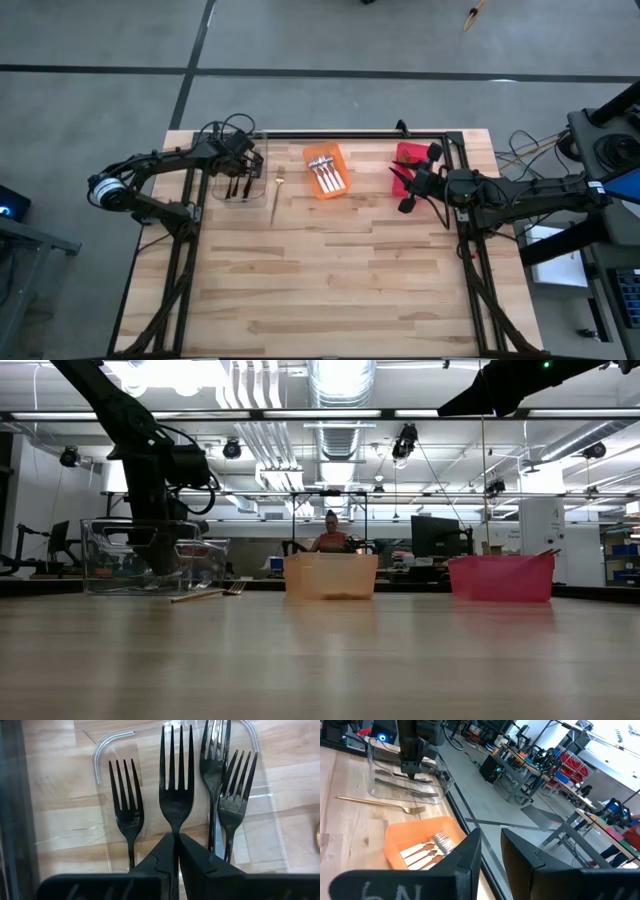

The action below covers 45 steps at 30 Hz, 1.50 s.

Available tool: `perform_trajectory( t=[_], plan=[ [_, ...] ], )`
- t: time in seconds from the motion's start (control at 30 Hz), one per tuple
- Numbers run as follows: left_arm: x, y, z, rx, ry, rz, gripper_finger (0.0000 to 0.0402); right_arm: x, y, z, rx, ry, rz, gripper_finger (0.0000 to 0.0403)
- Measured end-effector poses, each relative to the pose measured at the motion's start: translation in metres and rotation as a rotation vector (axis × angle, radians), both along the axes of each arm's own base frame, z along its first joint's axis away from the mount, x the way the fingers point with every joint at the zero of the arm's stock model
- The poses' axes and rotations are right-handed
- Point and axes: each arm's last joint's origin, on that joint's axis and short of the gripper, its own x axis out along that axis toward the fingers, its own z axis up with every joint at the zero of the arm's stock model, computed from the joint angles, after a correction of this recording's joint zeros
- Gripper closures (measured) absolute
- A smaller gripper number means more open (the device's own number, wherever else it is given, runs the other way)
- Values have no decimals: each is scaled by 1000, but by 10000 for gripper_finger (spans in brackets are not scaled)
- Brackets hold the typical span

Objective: Sort silverware by color (type)
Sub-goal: Adjust the black fork, then put the gold fork into the red bin

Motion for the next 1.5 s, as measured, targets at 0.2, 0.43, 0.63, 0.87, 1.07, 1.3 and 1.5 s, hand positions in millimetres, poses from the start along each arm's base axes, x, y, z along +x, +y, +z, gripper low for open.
perform_trajectory(
  t=[0.2,0.43,0.63,0.87,1.07,1.3,1.5],
  plan=[
    [0,0,0,-2,1,-5,373,0,0,0,0,0,0,337],
    [0,-1,0,-5,1,-17,349,0,0,0,0,1,0,337],
    [10,-2,8,17,-4,-84,345,0,0,0,0,1,0,337],
    [33,-8,28,77,-13,-255,345,0,0,0,0,0,0,337],
    [49,-25,42,147,-4,-361,345,0,0,0,12,-11,-2,337],
    [54,-53,70,220,-22,-434,345,0,0,0,47,-35,-8,337],
    [64,-77,110,325,-135,-513,345,0,0,0,113,-76,-20,337]
  ],
)
